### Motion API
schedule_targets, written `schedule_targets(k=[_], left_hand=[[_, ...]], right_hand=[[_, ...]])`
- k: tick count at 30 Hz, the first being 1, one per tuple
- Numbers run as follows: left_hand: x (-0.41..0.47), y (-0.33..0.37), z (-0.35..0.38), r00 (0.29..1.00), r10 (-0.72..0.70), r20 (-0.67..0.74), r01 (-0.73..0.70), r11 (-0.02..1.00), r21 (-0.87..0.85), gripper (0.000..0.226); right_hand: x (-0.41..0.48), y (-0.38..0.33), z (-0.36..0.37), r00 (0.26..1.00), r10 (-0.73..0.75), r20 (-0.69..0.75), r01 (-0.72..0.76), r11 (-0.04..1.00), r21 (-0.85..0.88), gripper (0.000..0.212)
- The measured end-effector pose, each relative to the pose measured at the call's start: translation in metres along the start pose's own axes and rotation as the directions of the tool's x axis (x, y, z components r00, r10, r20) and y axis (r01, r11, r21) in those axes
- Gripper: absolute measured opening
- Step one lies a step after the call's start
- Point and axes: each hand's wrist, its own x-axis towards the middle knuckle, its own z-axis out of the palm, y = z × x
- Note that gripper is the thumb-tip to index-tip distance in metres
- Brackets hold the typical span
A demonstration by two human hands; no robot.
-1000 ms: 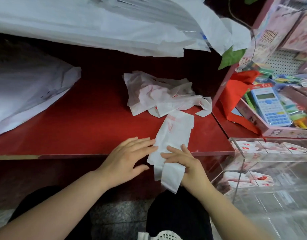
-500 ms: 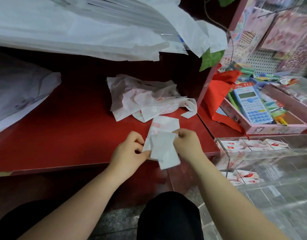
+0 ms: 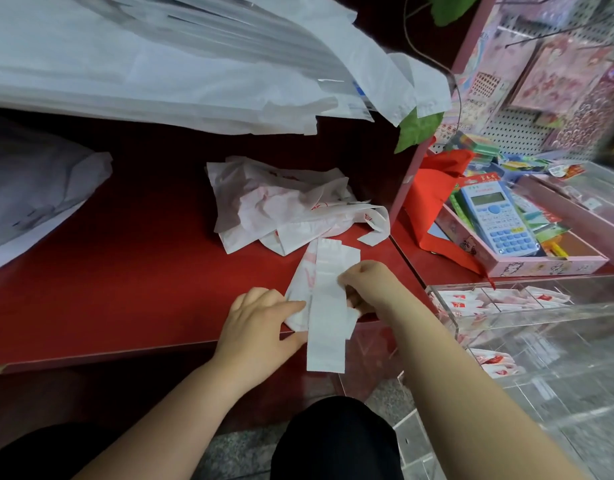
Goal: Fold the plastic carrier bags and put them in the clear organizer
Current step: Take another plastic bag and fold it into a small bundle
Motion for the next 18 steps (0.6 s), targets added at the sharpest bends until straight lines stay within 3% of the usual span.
schedule_targets(k=[2, 3, 5, 6, 8, 9, 11, 13, 15, 17, 18], left_hand=[[0.0, -0.003, 0.004, 0.996, 0.037, -0.075, -0.03, 0.995, 0.093, 0.043], [0.0, -0.004, 0.005, 0.996, 0.05, -0.072, -0.043, 0.994, 0.096, 0.044], [0.001, -0.005, 0.005, 0.994, 0.083, -0.073, -0.077, 0.994, 0.079, 0.041], [0.0, -0.004, 0.003, 0.994, 0.091, -0.058, -0.086, 0.993, 0.078, 0.04], [0.0, -0.006, 0.004, 0.993, 0.103, -0.059, -0.097, 0.991, 0.091, 0.042], [0.0, -0.006, 0.003, 0.993, 0.102, -0.065, -0.097, 0.992, 0.086, 0.042], [0.0, -0.002, -0.003, 0.997, 0.079, -0.01, -0.078, 0.996, 0.039, 0.041], [-0.001, 0.0, -0.007, 0.998, 0.023, 0.061, -0.021, 1.0, -0.023, 0.041], [-0.004, -0.005, -0.005, 0.996, 0.006, 0.089, -0.002, 0.999, -0.046, 0.045], [-0.003, -0.006, -0.006, 0.997, 0.036, 0.073, -0.032, 0.998, -0.046, 0.042], [-0.005, -0.009, -0.004, 0.997, 0.057, 0.051, -0.056, 0.998, -0.027, 0.037]], right_hand=[[-0.002, 0.013, 0.0, 0.985, -0.135, -0.106, 0.143, 0.987, 0.067, 0.005], [-0.004, 0.023, 0.0, 0.953, -0.225, -0.201, 0.24, 0.969, 0.053, 0.011], [-0.013, 0.043, -0.001, 0.787, -0.527, -0.321, 0.521, 0.846, -0.113, 0.027], [-0.019, 0.054, 0.0, 0.671, -0.693, -0.265, 0.636, 0.721, -0.276, 0.037], [-0.028, 0.075, 0.004, 0.453, -0.891, 0.014, 0.738, 0.366, -0.567, 0.053], [-0.031, 0.082, 0.007, 0.391, -0.908, 0.151, 0.732, 0.207, -0.649, 0.057], [-0.028, 0.091, 0.014, 0.323, -0.903, 0.283, 0.692, 0.021, -0.722, 0.054], [-0.023, 0.092, 0.021, 0.251, -0.939, 0.234, 0.694, 0.006, -0.72, 0.032], [-0.023, 0.085, 0.026, 0.214, -0.972, 0.096, 0.755, 0.103, -0.648, 0.013], [-0.026, 0.076, 0.028, 0.308, -0.95, -0.048, 0.78, 0.282, -0.558, 0.017], [-0.029, 0.071, 0.028, 0.42, -0.899, -0.127, 0.77, 0.427, -0.475, 0.02]])
